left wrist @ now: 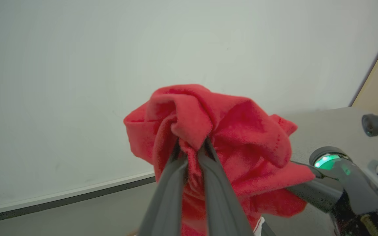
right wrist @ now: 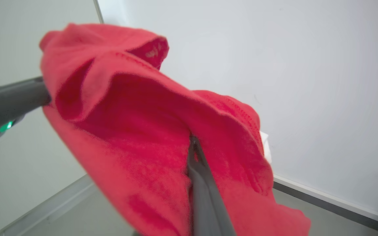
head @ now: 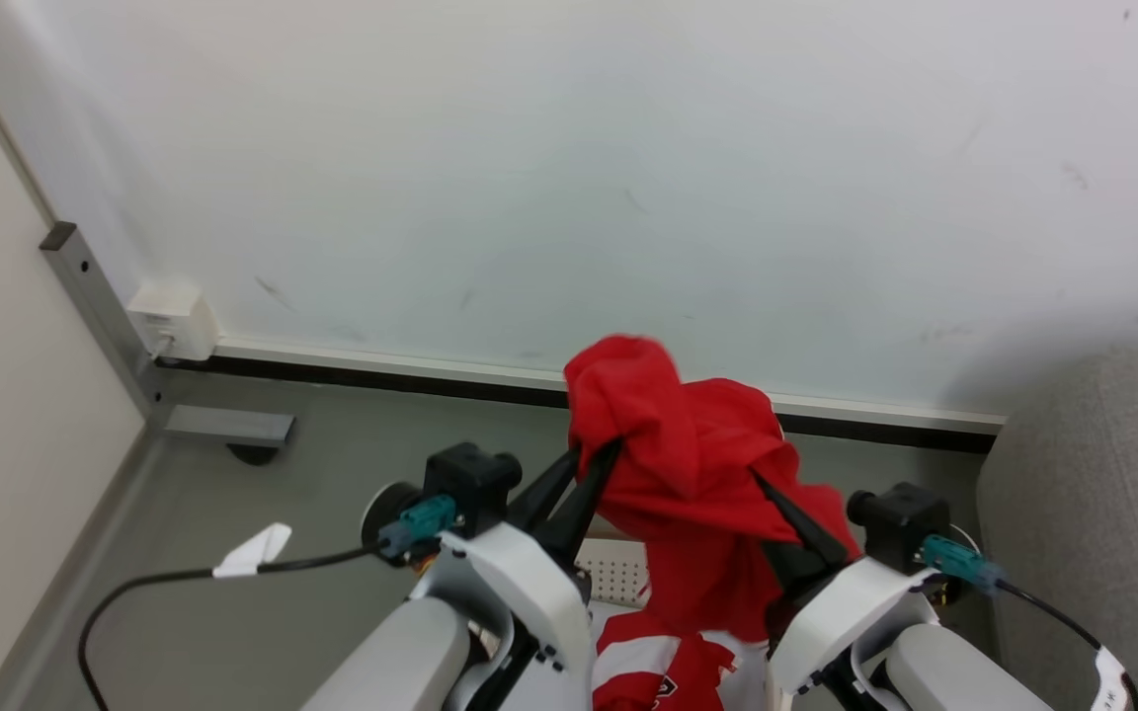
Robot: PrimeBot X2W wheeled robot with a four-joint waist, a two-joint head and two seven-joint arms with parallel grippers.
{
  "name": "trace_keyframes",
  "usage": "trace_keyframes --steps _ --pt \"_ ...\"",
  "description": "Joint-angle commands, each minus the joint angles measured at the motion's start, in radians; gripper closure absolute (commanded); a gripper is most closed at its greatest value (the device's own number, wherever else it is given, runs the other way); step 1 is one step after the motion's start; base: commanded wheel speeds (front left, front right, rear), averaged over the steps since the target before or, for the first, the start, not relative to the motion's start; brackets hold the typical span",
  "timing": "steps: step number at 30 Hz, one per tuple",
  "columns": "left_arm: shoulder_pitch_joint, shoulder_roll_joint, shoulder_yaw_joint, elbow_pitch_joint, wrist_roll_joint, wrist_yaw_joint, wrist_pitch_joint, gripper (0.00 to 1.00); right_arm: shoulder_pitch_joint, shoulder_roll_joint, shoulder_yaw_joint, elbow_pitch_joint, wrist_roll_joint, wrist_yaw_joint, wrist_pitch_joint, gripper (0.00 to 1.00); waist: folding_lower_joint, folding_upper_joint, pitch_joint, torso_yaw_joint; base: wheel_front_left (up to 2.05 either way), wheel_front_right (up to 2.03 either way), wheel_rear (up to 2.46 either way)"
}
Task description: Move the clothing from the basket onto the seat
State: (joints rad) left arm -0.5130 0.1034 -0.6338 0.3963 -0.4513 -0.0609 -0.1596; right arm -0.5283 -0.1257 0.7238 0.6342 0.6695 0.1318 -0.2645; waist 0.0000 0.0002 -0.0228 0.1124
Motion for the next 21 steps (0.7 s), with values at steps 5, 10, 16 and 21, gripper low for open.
trace_keyframes --steps 5,10,16,21 --pt "0.043 0.011 -0.006 0.017 -0.008 0.006 -0.015 1.0 0.064 -0.019 -0.103 -0.083 -0.048 -0.002 0.0 1.0 0.0 -0.0002 0.006 -0.031 0.0 0.0 0.0" --pt "0.055 0.011 -0.016 0.007 -0.009 0.006 -0.027 0.0 0.098 -0.03 -0.185 -0.152 -0.101 -0.002 0.0 1.0 0.0 -0.0002 0.012 -0.078 0.0 0.0 0.0" --pt "0.064 0.018 -0.043 -0.02 0.003 -0.005 -0.022 0.0 0.103 -0.047 -0.244 -0.201 -0.139 -0.002 0.0 1.0 0.0 -0.0002 0.028 -0.159 0.0 0.0 0.0" --pt "0.068 0.028 -0.069 -0.043 0.019 -0.006 -0.016 0.0 0.109 -0.052 -0.285 -0.233 -0.12 -0.002 0.0 1.0 0.0 -0.0002 0.043 -0.238 0.0 0.0 0.0"
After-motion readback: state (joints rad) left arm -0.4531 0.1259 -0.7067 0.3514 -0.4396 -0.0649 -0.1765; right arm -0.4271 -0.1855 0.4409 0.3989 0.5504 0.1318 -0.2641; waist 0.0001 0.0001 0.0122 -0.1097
